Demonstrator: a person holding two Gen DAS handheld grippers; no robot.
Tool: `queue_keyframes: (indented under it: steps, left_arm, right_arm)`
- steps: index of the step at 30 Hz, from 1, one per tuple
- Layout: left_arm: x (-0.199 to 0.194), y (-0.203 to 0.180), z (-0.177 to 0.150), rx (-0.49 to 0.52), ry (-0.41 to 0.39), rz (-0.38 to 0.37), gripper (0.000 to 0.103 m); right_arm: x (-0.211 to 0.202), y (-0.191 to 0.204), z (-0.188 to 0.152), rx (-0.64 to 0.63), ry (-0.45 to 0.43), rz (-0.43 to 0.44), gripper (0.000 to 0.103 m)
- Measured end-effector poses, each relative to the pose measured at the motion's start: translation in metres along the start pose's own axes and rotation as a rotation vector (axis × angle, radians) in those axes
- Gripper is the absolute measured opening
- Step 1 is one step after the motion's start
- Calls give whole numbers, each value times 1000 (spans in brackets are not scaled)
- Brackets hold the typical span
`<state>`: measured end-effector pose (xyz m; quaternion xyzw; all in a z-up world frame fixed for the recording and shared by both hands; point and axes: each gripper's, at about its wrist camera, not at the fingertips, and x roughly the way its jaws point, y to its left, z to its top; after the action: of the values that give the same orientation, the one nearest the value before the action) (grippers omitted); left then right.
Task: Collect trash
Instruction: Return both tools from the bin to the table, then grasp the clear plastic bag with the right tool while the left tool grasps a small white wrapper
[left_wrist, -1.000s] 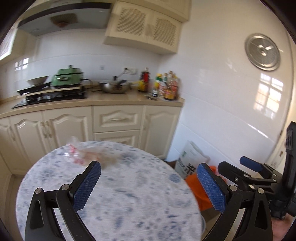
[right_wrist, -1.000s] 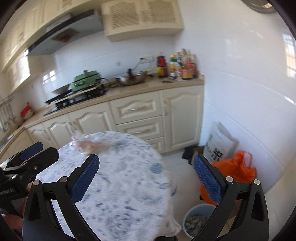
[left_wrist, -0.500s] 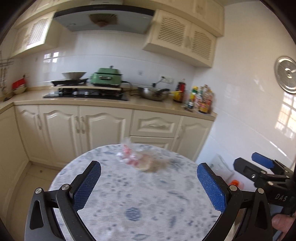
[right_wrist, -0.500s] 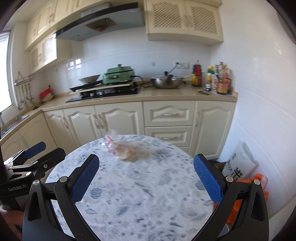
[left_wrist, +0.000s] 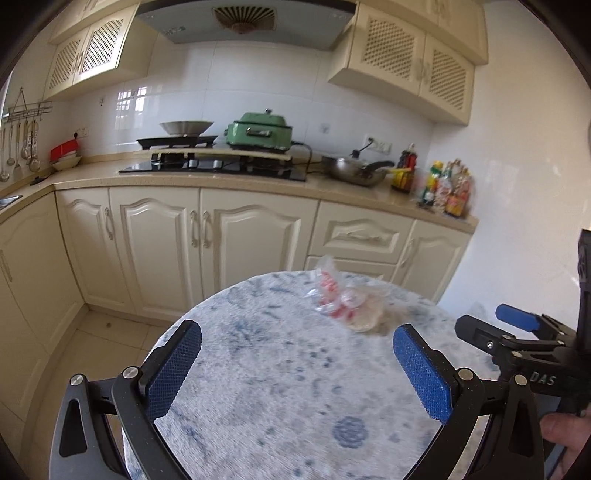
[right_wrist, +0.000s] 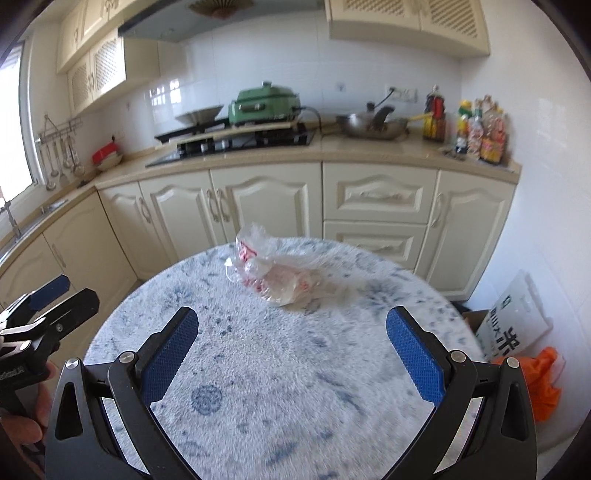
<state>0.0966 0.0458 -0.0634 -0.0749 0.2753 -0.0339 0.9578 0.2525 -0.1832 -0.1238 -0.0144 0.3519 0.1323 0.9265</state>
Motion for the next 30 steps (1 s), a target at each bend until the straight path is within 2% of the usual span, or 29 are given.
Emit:
queue_keyframes:
  steps: [10, 17, 18, 19, 21, 22, 26, 30]
  left_arm:
    - [98, 22, 8, -33, 104, 40, 102]
    - [136, 32, 6, -51, 138, 55, 102]
    - [141, 32, 6, -53, 144, 54, 102]
    - [144, 32, 6, -54, 147, 53, 102]
    - [150, 31, 7, -53, 153, 51, 102]
    - [152, 31, 8, -53, 153, 50, 102]
    - [157, 29, 9, -59, 155, 39, 102]
    - [151, 21, 6, -48, 149, 15, 102]
  right_arm:
    - [127, 10, 11, -51, 153, 38, 103]
    - [190, 20, 17, -121, 207, 46, 103]
    - [197, 21, 17, -124, 215, 60, 102]
    - [204, 21, 17, -126, 225, 78, 90]
    - [210, 15, 15, -103, 250, 95, 75]
    - [206, 12, 15, -90, 240, 105, 71]
    - [185, -3, 5, -59, 224, 125, 67]
    - [145, -28, -11, 18, 204, 142, 66]
